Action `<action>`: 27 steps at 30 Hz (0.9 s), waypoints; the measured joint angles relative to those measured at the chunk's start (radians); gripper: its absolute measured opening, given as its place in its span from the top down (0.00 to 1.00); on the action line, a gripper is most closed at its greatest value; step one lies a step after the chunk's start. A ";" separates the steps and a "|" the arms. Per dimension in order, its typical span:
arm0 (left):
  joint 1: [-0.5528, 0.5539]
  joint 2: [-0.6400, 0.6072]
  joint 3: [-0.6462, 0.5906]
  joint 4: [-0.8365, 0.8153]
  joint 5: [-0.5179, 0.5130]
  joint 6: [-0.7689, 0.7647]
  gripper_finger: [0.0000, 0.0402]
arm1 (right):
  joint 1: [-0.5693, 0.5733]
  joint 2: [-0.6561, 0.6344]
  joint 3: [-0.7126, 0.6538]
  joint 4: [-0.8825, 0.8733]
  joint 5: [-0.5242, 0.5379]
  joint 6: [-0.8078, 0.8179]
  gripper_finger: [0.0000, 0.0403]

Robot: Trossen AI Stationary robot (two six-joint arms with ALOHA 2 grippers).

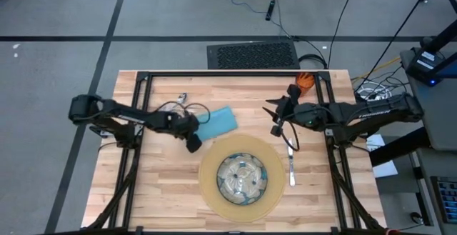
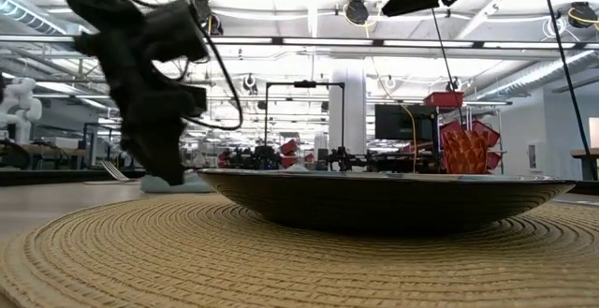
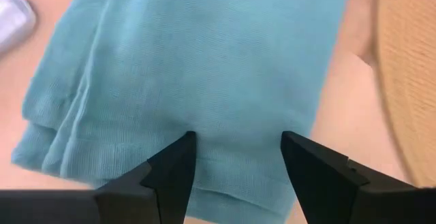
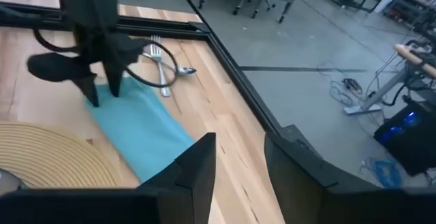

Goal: Set table place
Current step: Move the blue napkin beside the brown placemat

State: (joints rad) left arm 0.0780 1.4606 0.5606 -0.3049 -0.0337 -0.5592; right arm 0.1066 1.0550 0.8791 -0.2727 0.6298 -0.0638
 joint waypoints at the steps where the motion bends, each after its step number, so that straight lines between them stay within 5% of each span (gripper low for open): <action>1: -0.028 -0.013 -0.007 -0.004 0.001 -0.037 0.49 | 0.007 0.000 0.000 0.000 0.009 -0.006 0.71; 7: -0.229 -0.051 -0.012 -0.039 0.024 -0.278 0.50 | 0.020 0.000 0.000 0.005 0.028 -0.027 0.71; 16: -0.588 -0.054 -0.014 -0.042 -0.229 -0.855 0.55 | 0.013 0.002 0.000 -0.057 0.001 -0.045 0.71; 21: -0.722 -0.054 -0.014 -0.023 -0.324 -1.118 0.56 | -0.038 0.065 -0.006 -0.092 -0.196 -0.005 0.71; 27: -0.817 -0.053 -0.015 -0.014 -0.438 -1.286 0.56 | -0.104 0.253 -0.025 0.064 -0.500 -0.023 0.71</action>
State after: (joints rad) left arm -0.7393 1.4078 0.5453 -0.3190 -0.4722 -1.8451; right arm 0.0026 1.3080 0.8543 -0.2083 0.1294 -0.0872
